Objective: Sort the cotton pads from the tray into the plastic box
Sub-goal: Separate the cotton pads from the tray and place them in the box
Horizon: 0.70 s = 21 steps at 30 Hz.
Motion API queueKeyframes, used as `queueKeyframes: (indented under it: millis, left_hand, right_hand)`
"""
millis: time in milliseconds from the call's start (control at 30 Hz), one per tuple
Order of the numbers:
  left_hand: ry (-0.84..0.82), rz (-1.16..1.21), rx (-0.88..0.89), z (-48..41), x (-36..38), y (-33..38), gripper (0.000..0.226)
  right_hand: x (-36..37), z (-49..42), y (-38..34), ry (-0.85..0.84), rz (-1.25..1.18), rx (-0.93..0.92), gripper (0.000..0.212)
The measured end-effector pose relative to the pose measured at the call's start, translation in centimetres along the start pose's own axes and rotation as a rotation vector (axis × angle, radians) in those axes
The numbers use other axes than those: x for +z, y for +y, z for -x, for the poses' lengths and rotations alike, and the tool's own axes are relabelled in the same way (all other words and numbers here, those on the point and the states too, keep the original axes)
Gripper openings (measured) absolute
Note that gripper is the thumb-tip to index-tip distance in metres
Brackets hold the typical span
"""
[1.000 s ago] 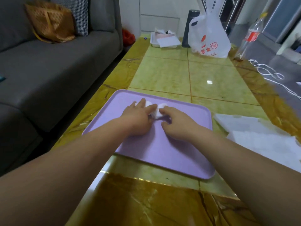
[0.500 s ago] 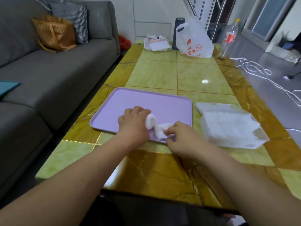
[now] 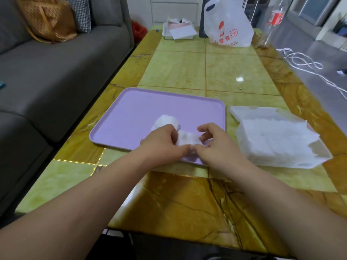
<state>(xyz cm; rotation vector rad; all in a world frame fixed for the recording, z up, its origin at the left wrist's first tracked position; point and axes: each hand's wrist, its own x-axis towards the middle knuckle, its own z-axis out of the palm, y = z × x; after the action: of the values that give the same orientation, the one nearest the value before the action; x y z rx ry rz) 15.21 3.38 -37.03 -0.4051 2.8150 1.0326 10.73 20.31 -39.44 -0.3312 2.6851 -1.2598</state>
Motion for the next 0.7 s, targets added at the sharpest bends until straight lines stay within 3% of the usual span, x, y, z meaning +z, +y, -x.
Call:
queueKeyframes:
  millis: [133, 267, 400, 500, 633, 700]
  left_hand:
    - [0.056, 0.314, 0.045, -0.5, -0.2, -1.0, 0.031]
    - [-0.059, 0.484, 0.128, -0.3, -0.7, -1.4, 0.044]
    - [-0.002, 0.426, 0.208, 0.1, -0.9, -1.3, 0.019]
    - [0.073, 0.308, 0.271, -0.2, -1.0, -1.6, 0.021]
    - [0.019, 0.26, 0.229, -0.6, -0.9, -1.9, 0.044]
    - [-0.013, 0.243, 0.236, -0.7, -0.8, -1.9, 0.03]
  right_hand:
    - [0.3, -0.1, 0.2, 0.003, -0.029, -0.017, 0.053]
    - [0.1, 0.3, -0.4, -0.037, -0.04, -0.117, 0.059]
    - [-0.2, 0.6, -0.6, 0.001, -0.054, -0.184, 0.028]
    - [-0.3, 0.7, -0.7, 0.054, -0.073, -0.245, 0.031]
    - [-0.4, 0.9, -1.0, 0.05, -0.13, -0.249, 0.048]
    - [-0.4, 1.0, -1.2, 0.041, -0.117, -0.258, 0.056]
